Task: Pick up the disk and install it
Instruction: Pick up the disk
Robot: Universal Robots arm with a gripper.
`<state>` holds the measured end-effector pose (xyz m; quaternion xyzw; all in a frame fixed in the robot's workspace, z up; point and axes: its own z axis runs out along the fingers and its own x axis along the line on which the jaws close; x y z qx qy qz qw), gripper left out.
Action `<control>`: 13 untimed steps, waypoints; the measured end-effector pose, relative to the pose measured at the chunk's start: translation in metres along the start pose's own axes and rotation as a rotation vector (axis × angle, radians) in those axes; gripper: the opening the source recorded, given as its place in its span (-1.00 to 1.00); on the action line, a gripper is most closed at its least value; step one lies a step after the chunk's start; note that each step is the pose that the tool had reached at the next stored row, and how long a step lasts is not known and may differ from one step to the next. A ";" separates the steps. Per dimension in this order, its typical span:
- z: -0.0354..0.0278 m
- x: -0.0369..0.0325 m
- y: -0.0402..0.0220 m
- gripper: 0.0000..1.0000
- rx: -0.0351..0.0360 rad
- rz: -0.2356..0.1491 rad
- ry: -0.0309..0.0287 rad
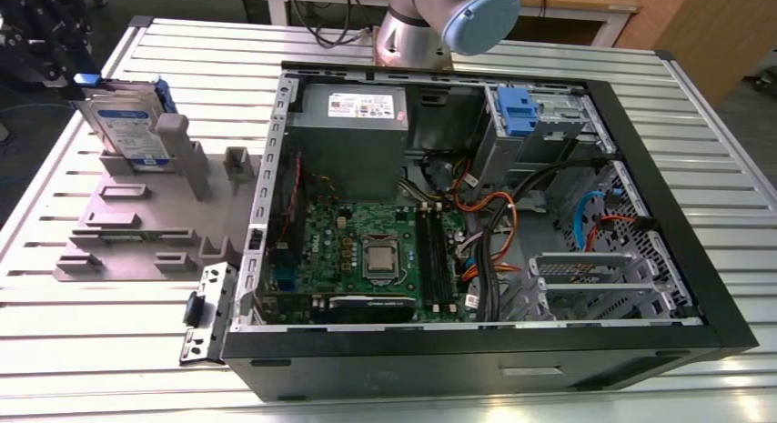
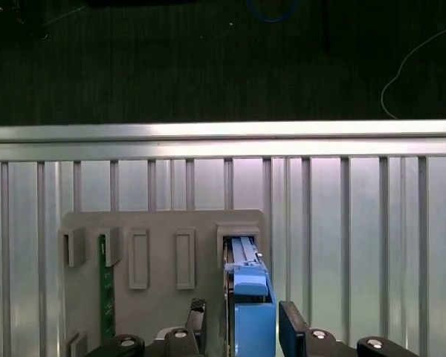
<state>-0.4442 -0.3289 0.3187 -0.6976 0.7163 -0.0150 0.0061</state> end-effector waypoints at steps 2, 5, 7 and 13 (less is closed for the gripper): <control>0.0017 0.0000 0.0000 0.01 -0.0002 0.000 0.0001; 0.0059 -0.0001 -0.0001 0.01 -0.0027 0.000 0.0002; 0.0084 -0.0002 -0.0004 0.01 -0.0048 0.001 0.0004; 0.0152 -0.0002 -0.0003 0.01 -0.0074 0.002 0.0004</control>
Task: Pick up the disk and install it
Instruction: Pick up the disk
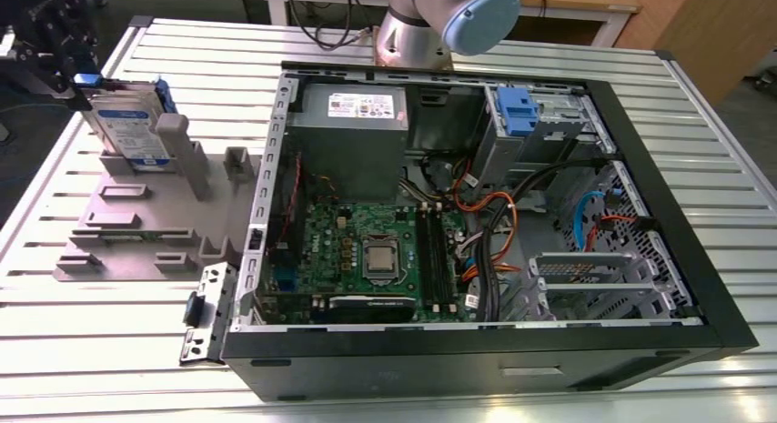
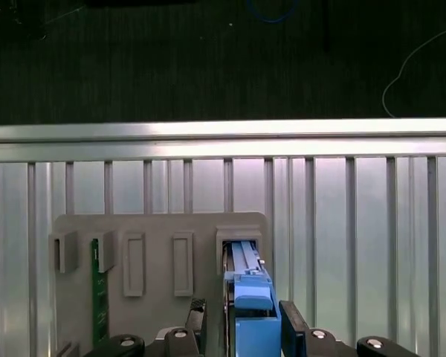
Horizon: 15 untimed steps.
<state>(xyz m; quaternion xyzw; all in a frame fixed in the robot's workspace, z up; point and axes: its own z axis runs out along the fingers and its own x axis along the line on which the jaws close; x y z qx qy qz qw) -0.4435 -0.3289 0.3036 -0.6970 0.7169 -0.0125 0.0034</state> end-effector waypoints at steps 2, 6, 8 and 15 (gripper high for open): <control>0.0018 0.0000 0.0000 0.01 0.0001 0.000 -0.0001; 0.0045 -0.0008 0.0001 -0.15 -0.0007 0.000 0.0001; 0.0056 -0.0021 0.0001 -0.15 -0.0011 0.000 0.0001; 0.0101 -0.0039 0.0002 -0.15 -0.0036 0.012 0.0004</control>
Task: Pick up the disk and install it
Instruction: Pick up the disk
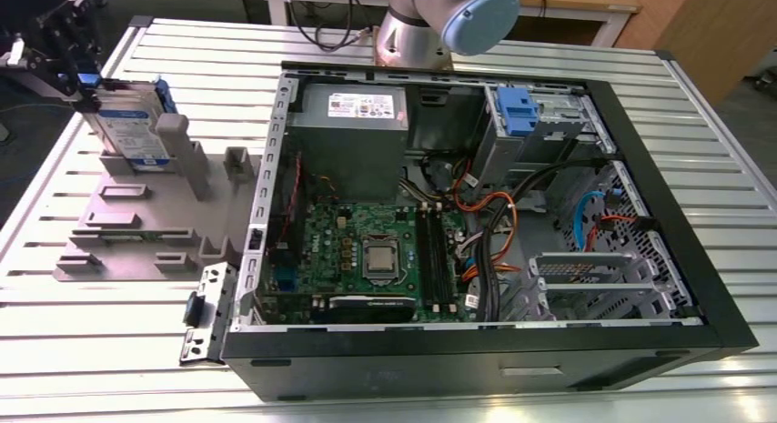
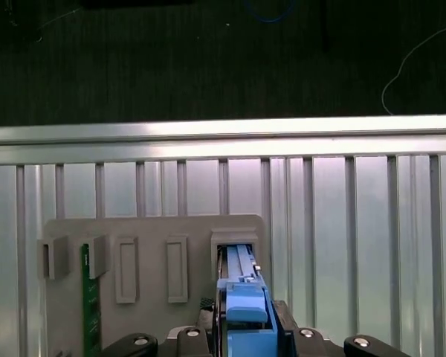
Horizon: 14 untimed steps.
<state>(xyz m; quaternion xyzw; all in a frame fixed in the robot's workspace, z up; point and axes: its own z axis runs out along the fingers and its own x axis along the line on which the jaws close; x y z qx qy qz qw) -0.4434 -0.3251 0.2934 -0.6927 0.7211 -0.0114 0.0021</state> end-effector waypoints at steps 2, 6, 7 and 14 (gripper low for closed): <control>0.0011 0.0000 0.0000 -0.15 -0.0002 0.012 0.0002; 0.0022 0.0000 0.0001 -0.15 -0.0008 0.021 0.0005; 0.0022 0.0000 0.0001 -0.15 -0.0007 0.021 0.0005; 0.0014 -0.0001 -0.0001 -0.15 -0.0030 0.022 0.0007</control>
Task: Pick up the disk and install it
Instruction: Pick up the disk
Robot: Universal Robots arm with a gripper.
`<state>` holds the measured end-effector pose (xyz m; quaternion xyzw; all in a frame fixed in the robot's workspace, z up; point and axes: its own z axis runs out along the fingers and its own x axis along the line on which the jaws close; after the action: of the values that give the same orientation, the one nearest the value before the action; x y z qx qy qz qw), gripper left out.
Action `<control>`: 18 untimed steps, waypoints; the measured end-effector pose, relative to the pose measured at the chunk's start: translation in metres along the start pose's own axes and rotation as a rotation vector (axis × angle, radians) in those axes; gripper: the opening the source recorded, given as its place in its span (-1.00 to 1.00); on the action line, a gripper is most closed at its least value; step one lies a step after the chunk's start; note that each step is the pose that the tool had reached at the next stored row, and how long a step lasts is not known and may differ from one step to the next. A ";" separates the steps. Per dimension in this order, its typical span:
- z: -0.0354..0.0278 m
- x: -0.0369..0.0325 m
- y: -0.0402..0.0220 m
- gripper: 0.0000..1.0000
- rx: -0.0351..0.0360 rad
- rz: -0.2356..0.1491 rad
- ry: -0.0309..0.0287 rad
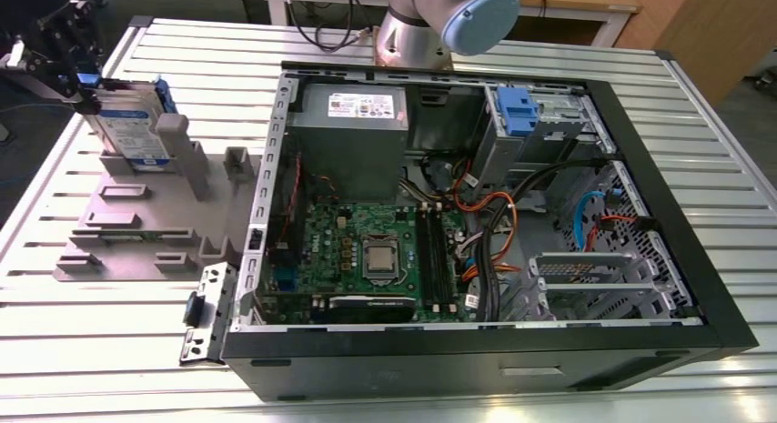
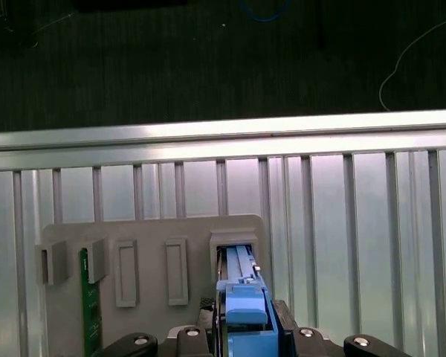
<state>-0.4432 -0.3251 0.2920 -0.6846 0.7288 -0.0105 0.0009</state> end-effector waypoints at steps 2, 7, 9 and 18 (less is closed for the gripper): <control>0.0000 0.0000 0.0000 -0.15 -0.0002 0.000 0.0000; 0.0001 -0.0001 -0.0005 -0.15 -0.0118 0.000 -0.0054; 0.0000 0.0000 -0.0006 -0.15 -0.0130 0.001 -0.0053; 0.0005 -0.0001 -0.0020 -0.15 -0.0133 0.056 -0.0026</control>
<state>-0.4412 -0.3251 0.2915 -0.6638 0.7479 -0.0047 -0.0024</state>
